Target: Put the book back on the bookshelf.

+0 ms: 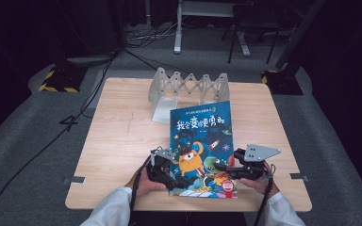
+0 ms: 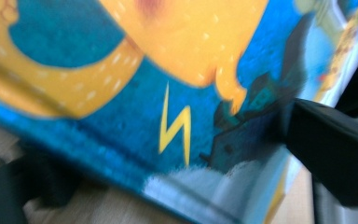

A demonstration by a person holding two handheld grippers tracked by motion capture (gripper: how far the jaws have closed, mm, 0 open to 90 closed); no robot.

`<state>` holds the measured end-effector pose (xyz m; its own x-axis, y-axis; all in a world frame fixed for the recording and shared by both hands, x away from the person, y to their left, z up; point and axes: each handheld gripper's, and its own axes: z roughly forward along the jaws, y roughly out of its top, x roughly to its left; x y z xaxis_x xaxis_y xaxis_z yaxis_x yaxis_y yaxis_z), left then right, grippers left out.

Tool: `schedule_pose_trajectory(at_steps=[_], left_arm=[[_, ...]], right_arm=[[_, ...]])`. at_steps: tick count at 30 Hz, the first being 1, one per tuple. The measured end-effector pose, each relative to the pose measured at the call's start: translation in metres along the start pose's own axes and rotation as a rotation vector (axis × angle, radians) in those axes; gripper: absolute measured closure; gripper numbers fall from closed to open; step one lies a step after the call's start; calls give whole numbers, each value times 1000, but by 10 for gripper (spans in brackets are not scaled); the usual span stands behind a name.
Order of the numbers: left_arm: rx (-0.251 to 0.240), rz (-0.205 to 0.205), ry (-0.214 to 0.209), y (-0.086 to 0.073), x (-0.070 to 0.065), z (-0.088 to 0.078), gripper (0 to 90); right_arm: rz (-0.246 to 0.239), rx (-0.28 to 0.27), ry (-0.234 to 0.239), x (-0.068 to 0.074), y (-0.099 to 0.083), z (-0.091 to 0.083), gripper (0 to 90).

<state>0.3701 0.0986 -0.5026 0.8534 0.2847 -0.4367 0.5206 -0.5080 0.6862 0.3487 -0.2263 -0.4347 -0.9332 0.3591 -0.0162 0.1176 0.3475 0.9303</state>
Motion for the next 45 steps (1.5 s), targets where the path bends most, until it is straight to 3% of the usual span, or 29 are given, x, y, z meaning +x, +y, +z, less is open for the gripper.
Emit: schedule_pose_trajectory(at_steps=[4,7,11,13,15,20,26,33,41,45], left_arm=[[-32,-18,-10,-2,3,-5,185],[-66,-5,12,-5,1,-10,249],[-125,55,90,-5,-8,-23,396],[-146,105,129,-5,-15,-29,507],[-157,156,182,-4,-26,-32,564],[-173,208,245,-4,-37,-34,619],[-216,258,289,0,-48,-36,661],[-256,299,329,8,-57,-36,726],[-325,317,316,17,-61,-34,716],[-319,336,292,17,-63,-33,743]], right_arm=[[0,-1,7,-3,0,1,534],[7,-3,14,-5,-2,1,539],[25,11,-10,-7,-5,0,532],[42,12,-45,-10,-8,-1,509],[50,19,-71,-11,-9,-1,494],[62,35,-125,-12,-10,-1,474],[68,18,-153,-10,-14,-3,466],[36,18,-193,-10,-16,-8,453],[20,27,-195,-6,-15,-5,436],[16,22,-192,-6,-17,-7,434]])
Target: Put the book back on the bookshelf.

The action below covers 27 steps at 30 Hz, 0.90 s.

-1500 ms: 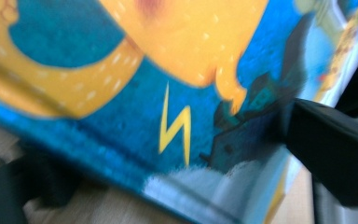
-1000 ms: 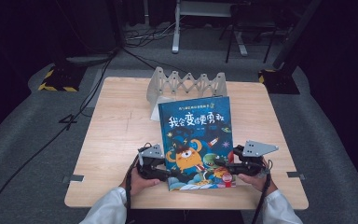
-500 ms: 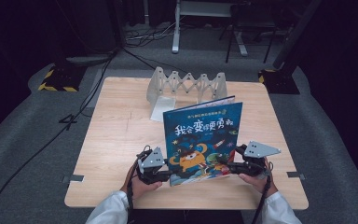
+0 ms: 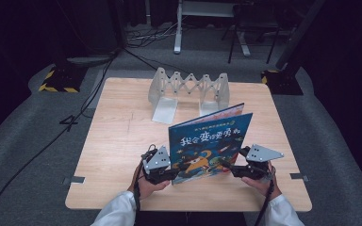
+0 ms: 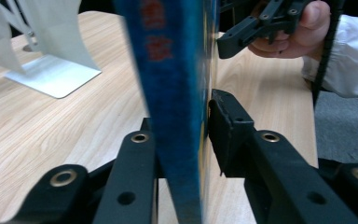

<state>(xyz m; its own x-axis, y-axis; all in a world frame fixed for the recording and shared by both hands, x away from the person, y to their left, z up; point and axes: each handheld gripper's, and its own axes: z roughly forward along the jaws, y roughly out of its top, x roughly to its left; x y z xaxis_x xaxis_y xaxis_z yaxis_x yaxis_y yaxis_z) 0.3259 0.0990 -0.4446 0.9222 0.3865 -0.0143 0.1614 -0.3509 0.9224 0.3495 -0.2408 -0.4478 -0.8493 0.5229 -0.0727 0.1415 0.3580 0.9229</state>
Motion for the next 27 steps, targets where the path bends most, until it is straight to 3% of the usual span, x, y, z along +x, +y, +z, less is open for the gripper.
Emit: schedule_pose_trajectory(at_steps=[4,7,9,11,13,14,15,17,20,23,24,27], left_arm=[[7,51,3,1,-6,1,759],[-2,53,-9,1,-8,2,783],[-13,47,-13,0,-8,3,809],[-11,62,0,1,-10,4,822],[-14,69,8,1,-12,6,824],[-14,69,8,1,-12,6,825],[-15,77,9,2,-13,7,825],[-18,80,11,2,-15,9,825],[-19,84,22,3,-14,13,825],[-25,85,30,4,-14,14,821],[-36,63,24,3,-12,15,821],[-42,49,22,2,-9,15,818]], right_arm=[[14,3,20,-1,-3,-10,448],[18,10,33,-5,-6,-20,434],[34,9,14,-9,-7,-29,439],[73,-13,-18,-15,-9,-38,439],[155,-62,-46,-23,-10,-45,424],[155,-62,-46,-23,-10,-45,424],[167,-48,-92,-26,-9,-41,365],[163,-42,-90,-26,-8,-38,365],[158,-22,-34,-23,-6,-24,407],[106,24,-78,-18,-2,-14,402],[109,25,-83,-18,-1,-13,403],[121,22,-97,-19,-1,-11,415]])
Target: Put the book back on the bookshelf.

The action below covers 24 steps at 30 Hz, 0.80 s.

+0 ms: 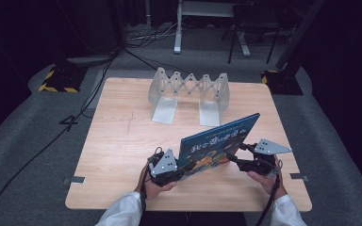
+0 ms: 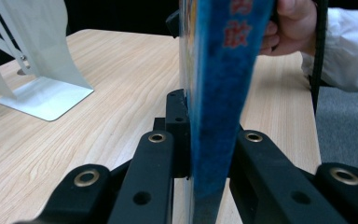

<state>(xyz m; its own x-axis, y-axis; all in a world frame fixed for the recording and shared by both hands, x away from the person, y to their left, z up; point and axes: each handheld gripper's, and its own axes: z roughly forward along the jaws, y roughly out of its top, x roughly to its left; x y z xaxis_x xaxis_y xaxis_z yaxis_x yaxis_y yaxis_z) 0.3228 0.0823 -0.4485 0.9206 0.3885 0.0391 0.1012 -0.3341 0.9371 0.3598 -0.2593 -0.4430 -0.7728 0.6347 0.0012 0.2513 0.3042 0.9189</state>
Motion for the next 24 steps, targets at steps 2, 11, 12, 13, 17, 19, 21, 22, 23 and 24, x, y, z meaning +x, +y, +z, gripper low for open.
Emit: schedule_pose_trajectory(at_steps=[2,11,12,13,17,19,21,22,23,24], left_arm=[[-9,-7,0,0,1,1,814],[-33,6,7,7,1,4,809],[-35,12,7,7,1,5,809],[-34,15,8,8,1,5,811],[-45,14,6,12,2,8,811],[-54,9,7,14,1,9,810],[-58,20,16,15,-1,12,809],[-58,15,15,15,-1,14,807],[-60,15,22,15,-1,15,807],[-65,8,17,15,-1,16,809]], right_arm=[[-10,3,-12,1,0,1,417],[-11,-6,-17,1,-1,1,416],[-6,-8,-17,0,-1,1,415],[-2,-7,-16,0,-1,1,414],[15,-7,-15,-4,-2,0,413],[26,-13,-12,-6,-2,0,412],[33,-13,-10,-8,-2,0,410],[37,-15,-15,-9,-2,0,407],[44,-16,-17,-10,-2,0,406],[46,-16,-20,-11,-3,-1,405]])
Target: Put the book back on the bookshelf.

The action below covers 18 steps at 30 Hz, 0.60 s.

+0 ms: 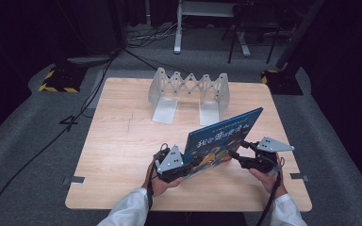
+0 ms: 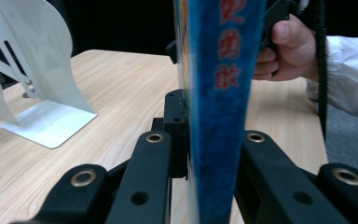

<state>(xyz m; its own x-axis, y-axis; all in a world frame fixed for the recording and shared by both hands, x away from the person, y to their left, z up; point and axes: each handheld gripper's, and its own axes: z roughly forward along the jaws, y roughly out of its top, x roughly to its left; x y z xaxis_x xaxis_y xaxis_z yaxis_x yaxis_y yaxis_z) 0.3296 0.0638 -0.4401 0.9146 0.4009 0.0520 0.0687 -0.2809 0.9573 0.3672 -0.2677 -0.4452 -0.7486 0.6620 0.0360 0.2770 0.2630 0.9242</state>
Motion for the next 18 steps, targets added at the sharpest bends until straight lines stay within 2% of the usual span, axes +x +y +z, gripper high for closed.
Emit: schedule_pose_trajectory(at_steps=[2,7,9,11,14,18], left_arm=[[-14,-13,2,0,1,1,813],[-12,5,15,5,0,3,824],[-8,11,29,7,-1,4,825],[-7,7,31,7,0,4,826],[-3,3,37,7,1,3,826],[-6,6,68,10,2,-2,827]], right_arm=[[4,-1,-8,0,0,-1,405],[21,-14,-13,-3,-2,-2,394],[32,-10,-19,-3,-3,-3,336],[31,-6,-20,-4,-3,-4,327],[39,19,-39,-7,-9,-9,310],[63,66,-66,-16,-20,-12,310]])
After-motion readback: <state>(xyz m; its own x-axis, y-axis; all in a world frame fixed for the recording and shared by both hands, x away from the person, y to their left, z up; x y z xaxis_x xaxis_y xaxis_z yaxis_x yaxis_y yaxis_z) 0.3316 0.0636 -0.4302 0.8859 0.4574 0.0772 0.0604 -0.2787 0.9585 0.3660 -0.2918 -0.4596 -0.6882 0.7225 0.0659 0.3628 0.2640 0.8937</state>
